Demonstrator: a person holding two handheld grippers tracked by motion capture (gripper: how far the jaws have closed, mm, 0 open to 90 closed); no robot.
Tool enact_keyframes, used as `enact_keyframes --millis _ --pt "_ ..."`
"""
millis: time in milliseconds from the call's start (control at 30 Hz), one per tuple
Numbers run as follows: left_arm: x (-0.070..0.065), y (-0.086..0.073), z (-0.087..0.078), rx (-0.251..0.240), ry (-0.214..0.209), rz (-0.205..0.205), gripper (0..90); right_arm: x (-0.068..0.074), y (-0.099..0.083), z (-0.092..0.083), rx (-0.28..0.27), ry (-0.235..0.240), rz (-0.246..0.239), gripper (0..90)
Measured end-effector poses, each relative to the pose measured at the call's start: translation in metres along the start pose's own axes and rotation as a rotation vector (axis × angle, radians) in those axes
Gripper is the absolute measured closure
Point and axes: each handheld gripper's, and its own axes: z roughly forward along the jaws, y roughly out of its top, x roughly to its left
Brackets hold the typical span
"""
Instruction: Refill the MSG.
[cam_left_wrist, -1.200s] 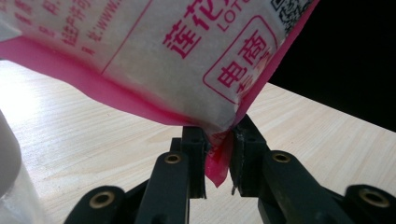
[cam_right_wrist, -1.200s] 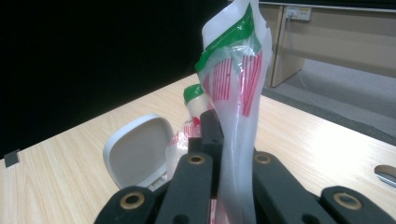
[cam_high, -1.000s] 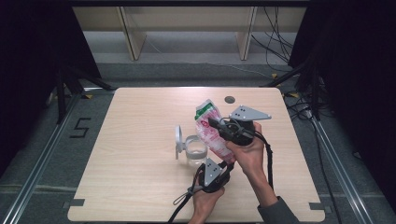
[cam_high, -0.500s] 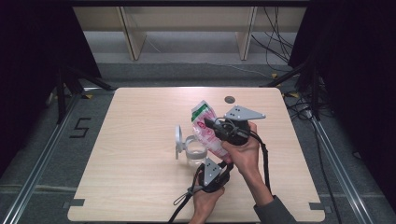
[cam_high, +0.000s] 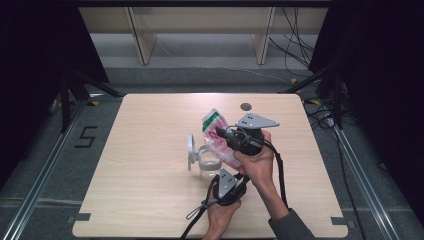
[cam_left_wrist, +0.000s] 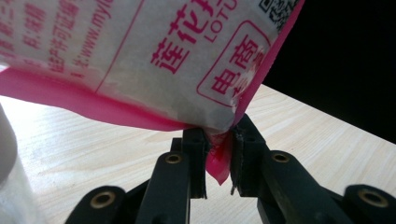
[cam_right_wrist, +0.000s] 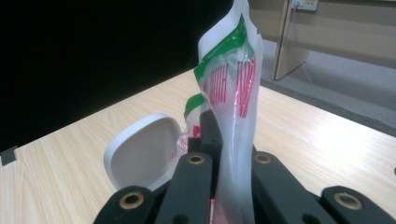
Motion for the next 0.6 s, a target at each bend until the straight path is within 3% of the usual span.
enact_keyframes --millis 133,200,333,600 --pt "-0.0011 0.0012 0.0005 0.002 0.0 0.01 77.5 0.0 0.0009 0.0022 -0.003 -0.001 -0.028 90.0" --pt "-0.0019 0.0018 0.0006 0.0 0.0 0.015 77.5 0.0026 0.0012 0.002 0.009 -0.006 -0.004 90.0" --pt "-0.0036 0.0026 0.0019 -0.002 -0.002 0.011 77.5 0.0013 0.0028 0.0038 0.008 -0.007 -0.047 90.0" --pt "-0.0048 0.0033 0.0039 -0.003 -0.001 0.016 77.7 0.0028 0.0032 0.0047 0.034 -0.016 -0.046 90.0"
